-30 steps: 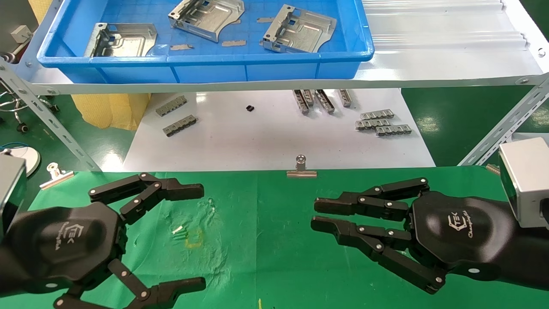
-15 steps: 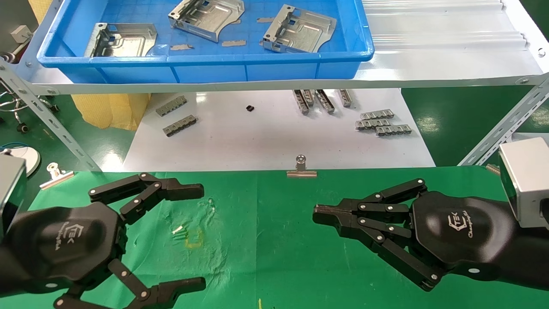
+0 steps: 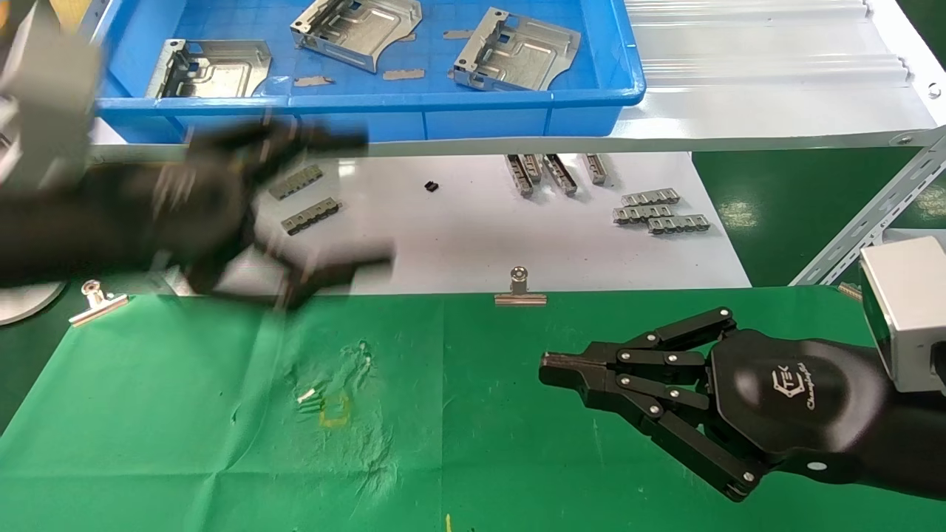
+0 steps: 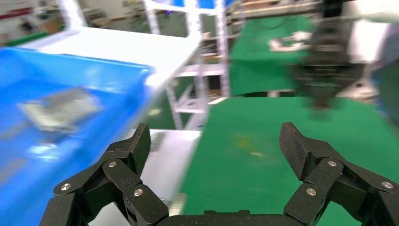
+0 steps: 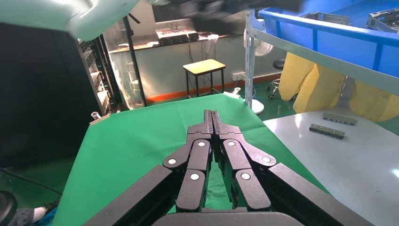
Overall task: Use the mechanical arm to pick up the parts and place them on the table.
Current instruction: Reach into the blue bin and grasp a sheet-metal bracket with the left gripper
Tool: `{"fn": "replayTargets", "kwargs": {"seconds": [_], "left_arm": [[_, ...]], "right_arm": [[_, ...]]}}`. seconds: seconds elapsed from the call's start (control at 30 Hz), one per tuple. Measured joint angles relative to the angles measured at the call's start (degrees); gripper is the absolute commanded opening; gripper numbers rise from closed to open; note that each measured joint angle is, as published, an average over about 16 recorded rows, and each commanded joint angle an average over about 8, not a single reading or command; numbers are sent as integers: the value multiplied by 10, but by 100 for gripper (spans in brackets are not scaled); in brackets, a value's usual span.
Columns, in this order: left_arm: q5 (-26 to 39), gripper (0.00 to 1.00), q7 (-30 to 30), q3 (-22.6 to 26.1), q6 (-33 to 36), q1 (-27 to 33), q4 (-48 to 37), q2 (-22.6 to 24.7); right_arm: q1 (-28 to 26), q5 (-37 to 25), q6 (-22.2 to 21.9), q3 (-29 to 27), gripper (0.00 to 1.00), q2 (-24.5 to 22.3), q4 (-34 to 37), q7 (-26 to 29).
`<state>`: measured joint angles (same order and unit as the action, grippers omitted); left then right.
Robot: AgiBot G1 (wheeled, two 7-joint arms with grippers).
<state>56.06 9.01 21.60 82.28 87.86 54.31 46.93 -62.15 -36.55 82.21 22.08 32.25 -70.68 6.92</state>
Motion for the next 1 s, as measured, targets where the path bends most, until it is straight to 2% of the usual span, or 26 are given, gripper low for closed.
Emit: {"fn": "replayTargets", "kwargs": {"seconds": [0.17, 0.33, 0.63, 0.67, 0.77, 0.8, 0.83, 0.9, 0.93, 1.0], "left_arm": [[75, 100, -26, 29, -59, 118, -146, 76], [137, 100, -51, 52, -144, 208, -288, 146], [204, 100, -61, 82, -285, 291, -463, 235], [208, 91, -59, 85, -296, 295, -476, 241], [219, 54, -54, 91, -322, 304, -506, 257], [221, 41, -51, 93, -329, 306, -514, 261], [224, 29, -49, 94, -336, 308, -520, 264], [227, 4, -45, 96, -347, 310, -530, 270], [228, 0, -43, 97, -351, 311, -534, 272], [230, 0, -38, 99, -359, 313, -540, 275]], "right_arm": [[0, 0, 0, 0, 0, 0, 0, 0], [0, 0, 0, 0, 0, 0, 0, 0], [0, 0, 0, 0, 0, 0, 0, 0], [0, 0, 0, 0, 0, 0, 0, 0], [0, 0, 0, 0, 0, 0, 0, 0], [0, 0, 0, 0, 1, 0, 0, 0], [0, 0, 0, 0, 7, 0, 0, 0], [0, 0, 0, 0, 32, 0, 0, 0], [0, 0, 0, 0, 44, 0, 0, 0], [0, 0, 0, 0, 70, 0, 0, 0]]}}
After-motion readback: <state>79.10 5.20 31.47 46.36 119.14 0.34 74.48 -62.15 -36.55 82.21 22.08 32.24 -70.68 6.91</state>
